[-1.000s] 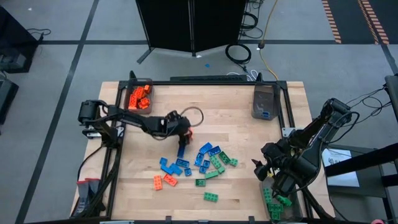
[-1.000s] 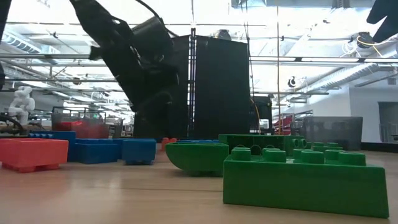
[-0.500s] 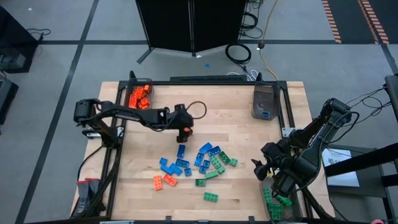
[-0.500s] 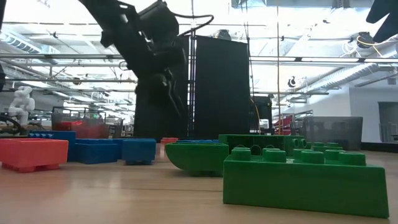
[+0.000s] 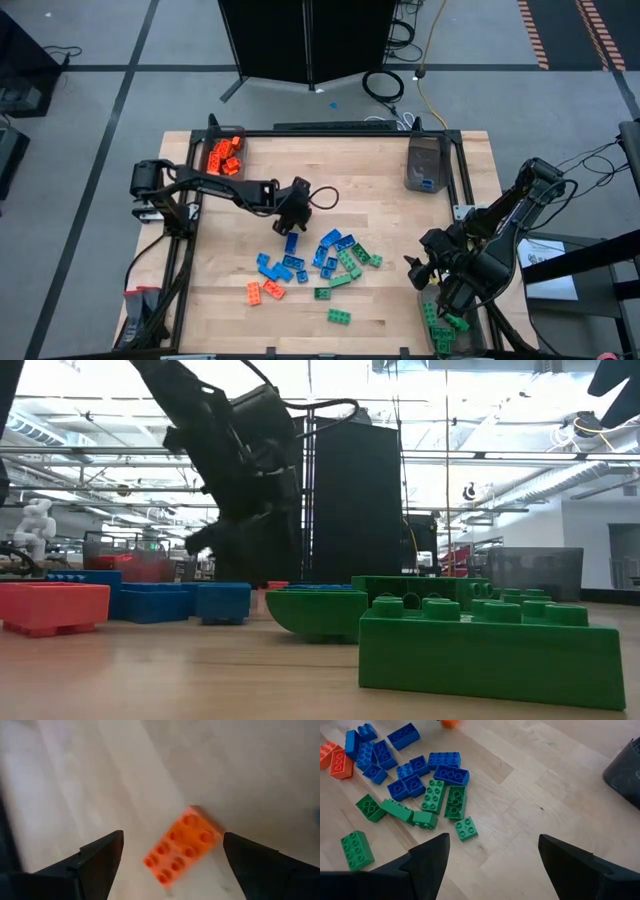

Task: Sort blocks
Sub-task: Put the orange game piece into the top left black bin

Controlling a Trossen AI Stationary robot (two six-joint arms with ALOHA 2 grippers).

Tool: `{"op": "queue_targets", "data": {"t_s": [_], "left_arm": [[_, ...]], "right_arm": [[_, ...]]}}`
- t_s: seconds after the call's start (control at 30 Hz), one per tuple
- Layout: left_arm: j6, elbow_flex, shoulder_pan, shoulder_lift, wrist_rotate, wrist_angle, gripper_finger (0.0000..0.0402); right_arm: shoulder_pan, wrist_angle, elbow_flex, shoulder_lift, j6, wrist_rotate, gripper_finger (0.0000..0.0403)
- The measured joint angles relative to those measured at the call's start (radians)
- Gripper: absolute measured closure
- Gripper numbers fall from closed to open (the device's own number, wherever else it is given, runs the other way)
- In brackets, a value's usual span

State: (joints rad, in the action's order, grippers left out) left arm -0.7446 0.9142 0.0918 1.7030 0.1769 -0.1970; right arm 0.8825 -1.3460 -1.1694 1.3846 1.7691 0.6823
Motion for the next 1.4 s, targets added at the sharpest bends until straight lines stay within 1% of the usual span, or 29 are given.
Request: {"op": "queue_targets", "data": {"t_s": [0.07,0.17,0.23,0.37,0.53,0.73,0.83,0.93,1.07,1.23,1.33,1.4], "left_arm": [[-0.032,0.000,0.005,0.010,-0.002,0.015,0.0055],[-0.092,0.001,0.012,0.035,-0.050,-0.011,0.0055],[-0.124,0.002,0.012,0.051,-0.058,-0.009,0.0055],[-0.145,0.004,0.013,0.079,-0.065,0.008,0.0055],[-0.080,0.004,0.022,0.081,-0.071,0.010,0.0055],[0.015,0.005,0.083,0.083,-0.191,-0.007,0.0055],[0.051,0.027,0.114,0.085,-0.232,-0.020,0.0055],[0.054,0.050,0.141,0.092,-0.279,-0.018,0.0055],[0.051,0.060,0.169,0.100,-0.298,0.006,0.0055],[0.094,0.065,0.186,0.128,-0.327,-0.039,0.0055],[0.129,0.066,0.188,0.136,-0.363,-0.073,0.0065],[0.162,0.065,0.188,0.136,-0.364,-0.080,0.0082]], "right_arm": [[0.000,0.000,0.000,0.000,0.005,0.000,0.0103],[0.000,0.001,0.000,0.000,0.007,-0.001,0.0103],[0.000,0.005,0.000,0.000,0.007,-0.002,0.0103],[0.000,0.007,0.000,0.000,0.008,-0.003,0.0103],[0.000,0.007,0.000,0.000,0.009,-0.003,0.0103],[0.000,0.007,0.000,0.000,0.006,-0.003,0.0103],[0.000,0.007,0.000,0.000,0.003,-0.003,0.0103],[0.000,0.007,0.000,0.000,0.002,-0.003,0.0103],[0.000,0.006,0.000,0.000,0.008,-0.003,0.0103],[0.000,0.007,0.000,0.000,0.045,-0.003,0.0103],[0.000,0.007,0.000,0.000,0.051,-0.003,0.0103],[0.000,0.007,0.000,0.000,0.052,-0.003,0.0103]]}}
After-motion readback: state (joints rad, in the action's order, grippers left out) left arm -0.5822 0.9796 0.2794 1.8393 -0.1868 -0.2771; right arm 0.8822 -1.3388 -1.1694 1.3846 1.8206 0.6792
